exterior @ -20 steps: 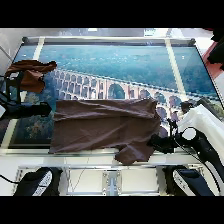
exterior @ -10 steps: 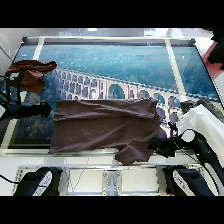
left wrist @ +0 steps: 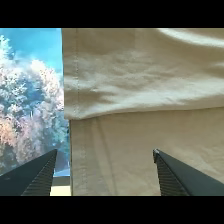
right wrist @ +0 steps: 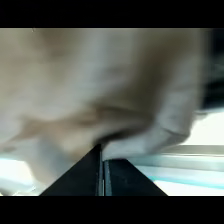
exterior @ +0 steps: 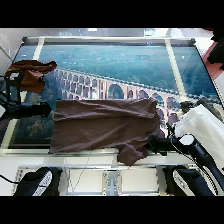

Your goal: Fold the shirts.

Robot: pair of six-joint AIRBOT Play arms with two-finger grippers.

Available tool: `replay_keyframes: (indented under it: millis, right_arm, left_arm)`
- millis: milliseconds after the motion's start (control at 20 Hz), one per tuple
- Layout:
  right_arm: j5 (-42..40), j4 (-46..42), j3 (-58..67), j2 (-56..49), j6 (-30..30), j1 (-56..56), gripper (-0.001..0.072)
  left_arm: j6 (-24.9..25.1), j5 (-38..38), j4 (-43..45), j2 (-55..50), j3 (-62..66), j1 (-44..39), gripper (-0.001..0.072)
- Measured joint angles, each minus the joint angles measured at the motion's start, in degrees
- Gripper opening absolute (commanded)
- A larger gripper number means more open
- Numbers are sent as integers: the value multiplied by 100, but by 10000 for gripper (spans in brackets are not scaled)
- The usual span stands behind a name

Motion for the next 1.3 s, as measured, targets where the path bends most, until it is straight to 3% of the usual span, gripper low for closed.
replay_keyframes:
  millis: [250, 400, 450, 550, 600, 700, 850, 1300]
  right_arm:
    - [310, 240, 739, 0, -385, 0, 27]
    - [542, 63, 1281, -2, -448, 0, 27]
    - [581, 11, 1423, -2, -463, 0, 27]
    - [632, -61, 1617, -2, -485, 0, 27]
    - [647, -94, 1674, 0, -494, 0, 27]
    - [680, -175, 1749, -2, -509, 0, 27]
    - [682, -275, 1803, -2, -579, 0, 28]
    - [503, -356, 1829, -2, -1025, 0, 28]
  left_arm:
    - [-85, 170, 22, 55, 0, 0, 703]
    - [-595, 286, 361, 96, -162, -2, 699]
    - [-890, 289, 601, 103, -334, 0, 646]
    - [-1620, 260, 1056, 109, -903, 26, 431]
    - [-1987, 229, 1165, 111, -1246, 76, 417]
    - [-2570, 140, 1172, 114, -1867, 184, 417]
    - [-3064, -101, 1073, 116, -2459, 267, 417]
    - [-3670, -789, 953, 111, -2817, 315, 413]
